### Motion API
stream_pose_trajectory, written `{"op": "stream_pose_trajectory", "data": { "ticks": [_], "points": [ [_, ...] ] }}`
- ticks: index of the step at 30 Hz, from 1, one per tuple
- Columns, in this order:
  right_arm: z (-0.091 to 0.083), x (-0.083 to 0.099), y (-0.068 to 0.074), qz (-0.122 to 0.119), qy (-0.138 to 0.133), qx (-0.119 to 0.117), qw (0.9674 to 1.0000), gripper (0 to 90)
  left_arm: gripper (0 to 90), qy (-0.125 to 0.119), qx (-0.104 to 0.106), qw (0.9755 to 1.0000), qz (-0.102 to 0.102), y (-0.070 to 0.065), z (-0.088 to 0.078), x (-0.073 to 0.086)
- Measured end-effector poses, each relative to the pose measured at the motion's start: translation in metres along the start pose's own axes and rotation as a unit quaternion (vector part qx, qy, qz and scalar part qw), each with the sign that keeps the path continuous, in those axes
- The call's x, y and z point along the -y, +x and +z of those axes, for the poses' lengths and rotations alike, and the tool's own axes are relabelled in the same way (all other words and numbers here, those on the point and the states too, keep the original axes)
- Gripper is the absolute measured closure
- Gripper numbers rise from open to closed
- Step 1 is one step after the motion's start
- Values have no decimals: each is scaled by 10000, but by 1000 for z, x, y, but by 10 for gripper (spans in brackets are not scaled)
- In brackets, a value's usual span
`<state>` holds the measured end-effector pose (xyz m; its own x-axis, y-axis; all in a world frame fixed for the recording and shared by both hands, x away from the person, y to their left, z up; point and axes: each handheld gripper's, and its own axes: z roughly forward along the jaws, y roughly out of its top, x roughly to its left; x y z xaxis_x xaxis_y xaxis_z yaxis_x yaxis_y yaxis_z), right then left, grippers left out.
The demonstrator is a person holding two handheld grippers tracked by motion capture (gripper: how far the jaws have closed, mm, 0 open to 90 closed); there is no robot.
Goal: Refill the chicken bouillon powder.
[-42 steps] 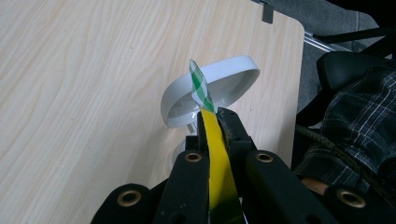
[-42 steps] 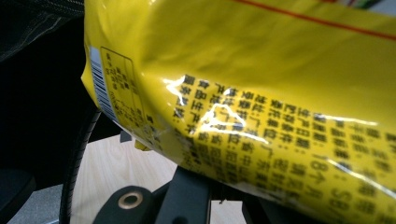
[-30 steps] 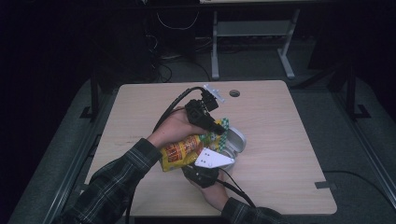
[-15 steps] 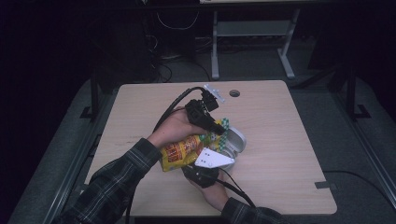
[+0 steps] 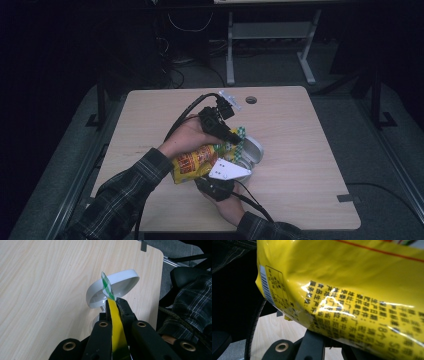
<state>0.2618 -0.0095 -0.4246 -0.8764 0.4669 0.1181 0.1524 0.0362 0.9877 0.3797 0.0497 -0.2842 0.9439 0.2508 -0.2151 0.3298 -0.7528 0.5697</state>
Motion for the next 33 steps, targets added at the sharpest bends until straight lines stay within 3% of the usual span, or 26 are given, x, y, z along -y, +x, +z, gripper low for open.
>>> {"op": "stream_pose_trajectory", "data": {
  "ticks": [33],
  "points": [
    [-1, 0, -1, 38, -5, -5, 10000, 899, 892, 21, -9, 10000, -24, -2, 2, -2]
  ]
}}
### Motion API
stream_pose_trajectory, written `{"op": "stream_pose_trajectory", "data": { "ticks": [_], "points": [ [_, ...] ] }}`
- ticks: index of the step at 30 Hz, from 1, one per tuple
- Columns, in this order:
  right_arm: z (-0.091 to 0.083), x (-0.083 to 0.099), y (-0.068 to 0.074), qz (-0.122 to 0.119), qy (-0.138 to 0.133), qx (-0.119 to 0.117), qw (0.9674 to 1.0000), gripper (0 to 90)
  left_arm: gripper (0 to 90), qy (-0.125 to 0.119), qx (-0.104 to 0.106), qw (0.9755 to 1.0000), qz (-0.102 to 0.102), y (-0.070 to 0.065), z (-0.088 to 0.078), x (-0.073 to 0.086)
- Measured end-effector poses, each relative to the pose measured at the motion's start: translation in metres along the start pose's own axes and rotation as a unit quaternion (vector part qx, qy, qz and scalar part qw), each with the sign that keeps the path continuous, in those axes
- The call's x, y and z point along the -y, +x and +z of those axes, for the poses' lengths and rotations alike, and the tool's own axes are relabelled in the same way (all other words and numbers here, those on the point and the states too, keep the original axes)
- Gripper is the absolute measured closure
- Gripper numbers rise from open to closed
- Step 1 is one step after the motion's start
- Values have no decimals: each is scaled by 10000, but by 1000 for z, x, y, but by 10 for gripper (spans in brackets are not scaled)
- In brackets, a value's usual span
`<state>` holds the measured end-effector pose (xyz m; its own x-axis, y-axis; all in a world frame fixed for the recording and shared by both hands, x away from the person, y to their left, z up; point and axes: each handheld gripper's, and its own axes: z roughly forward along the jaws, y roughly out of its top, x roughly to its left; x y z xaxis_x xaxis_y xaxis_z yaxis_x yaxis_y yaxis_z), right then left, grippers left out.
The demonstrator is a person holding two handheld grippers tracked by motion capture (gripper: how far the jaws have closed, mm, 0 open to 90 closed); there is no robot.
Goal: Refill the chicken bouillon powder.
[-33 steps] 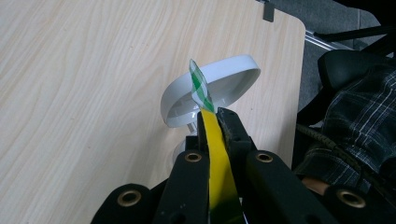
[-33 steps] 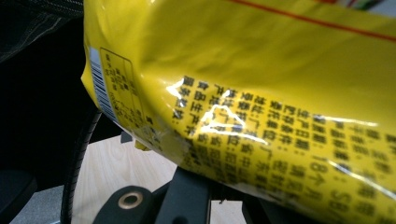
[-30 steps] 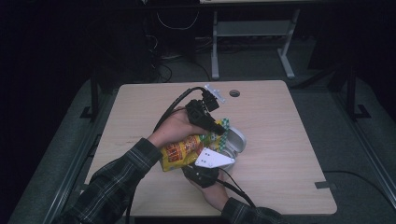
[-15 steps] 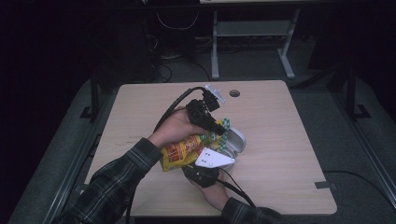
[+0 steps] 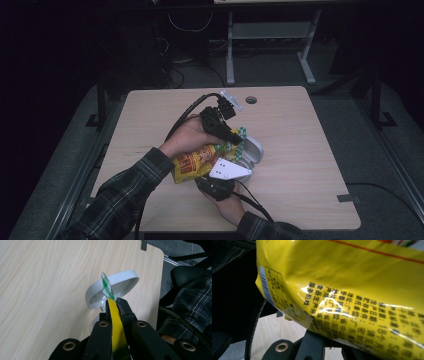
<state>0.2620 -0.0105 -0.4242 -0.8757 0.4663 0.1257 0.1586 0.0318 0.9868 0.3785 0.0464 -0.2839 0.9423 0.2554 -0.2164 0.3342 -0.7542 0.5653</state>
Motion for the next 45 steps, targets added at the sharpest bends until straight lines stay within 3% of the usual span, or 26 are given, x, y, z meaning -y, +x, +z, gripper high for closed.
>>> {"op": "stream_pose_trajectory", "data": {
  "ticks": [45],
  "points": [
    [-1, -1, -1, 27, -46, 8, 10000, 899, 890, 37, -25, 10000, 56, -1, 1, -4]
  ]
}}
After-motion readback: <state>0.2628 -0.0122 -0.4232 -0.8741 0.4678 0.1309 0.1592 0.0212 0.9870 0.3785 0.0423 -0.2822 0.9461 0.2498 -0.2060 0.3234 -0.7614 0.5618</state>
